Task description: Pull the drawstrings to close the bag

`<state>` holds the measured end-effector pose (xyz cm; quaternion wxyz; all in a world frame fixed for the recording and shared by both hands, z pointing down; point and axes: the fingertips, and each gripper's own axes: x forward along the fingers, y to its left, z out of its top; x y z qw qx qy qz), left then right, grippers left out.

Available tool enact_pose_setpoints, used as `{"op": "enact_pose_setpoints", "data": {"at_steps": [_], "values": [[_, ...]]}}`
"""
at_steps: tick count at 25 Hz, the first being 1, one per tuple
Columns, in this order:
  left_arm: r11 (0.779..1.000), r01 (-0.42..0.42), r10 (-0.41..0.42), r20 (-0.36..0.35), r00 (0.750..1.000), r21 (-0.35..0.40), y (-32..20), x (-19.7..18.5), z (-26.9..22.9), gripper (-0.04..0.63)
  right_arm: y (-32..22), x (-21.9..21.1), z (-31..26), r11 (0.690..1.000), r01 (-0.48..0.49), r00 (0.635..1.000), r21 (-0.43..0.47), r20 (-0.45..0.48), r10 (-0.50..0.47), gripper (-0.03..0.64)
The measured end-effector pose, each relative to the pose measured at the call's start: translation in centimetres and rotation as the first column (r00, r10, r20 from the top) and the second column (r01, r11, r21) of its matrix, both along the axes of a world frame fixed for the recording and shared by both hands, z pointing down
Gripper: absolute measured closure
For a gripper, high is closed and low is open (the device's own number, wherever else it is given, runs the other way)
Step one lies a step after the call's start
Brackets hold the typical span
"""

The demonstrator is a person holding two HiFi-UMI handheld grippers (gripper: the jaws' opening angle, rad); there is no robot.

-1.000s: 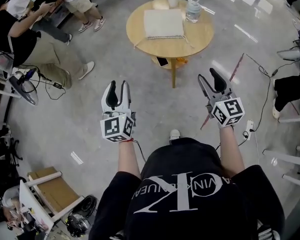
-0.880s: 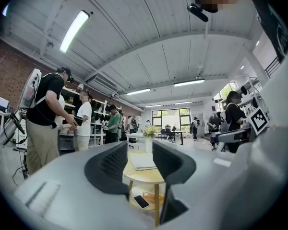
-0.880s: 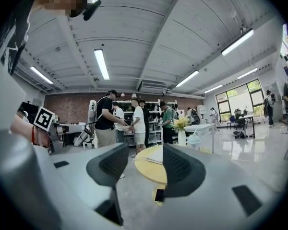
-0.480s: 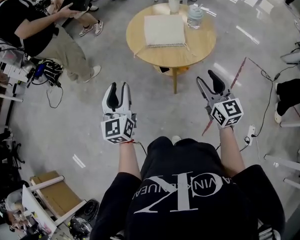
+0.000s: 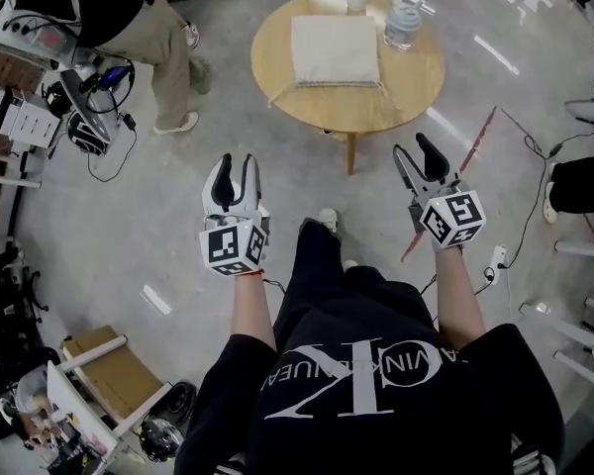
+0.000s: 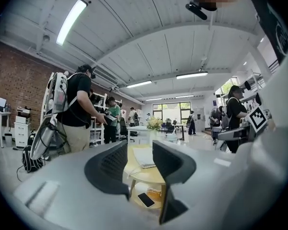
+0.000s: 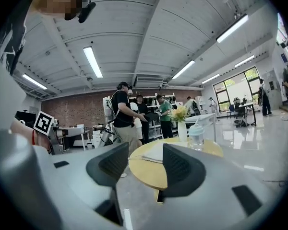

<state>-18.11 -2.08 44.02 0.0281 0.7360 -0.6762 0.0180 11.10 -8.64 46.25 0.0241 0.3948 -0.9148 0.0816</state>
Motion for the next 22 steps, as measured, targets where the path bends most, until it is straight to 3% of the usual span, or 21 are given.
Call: {"op": "enact_pose_setpoints", "data": {"at_steps": [11,22], "values": [[0.994,-0.104,0.103,-0.021,0.994,-0.028,-10.0,-1.8,1.5,0.431,-7.3,-2.7,0.7,0.999,-0.035,0.997,-0.031,-0.065,0.033,0.422],[0.972,-0.211,0.206,-0.055,0.977,-0.103,-17.9,-2.3,5.4,0.417,-12.1,-3.7,4.4,0.987,-0.106,0.988,-0.119,-0.127,0.091,0.416]]}}
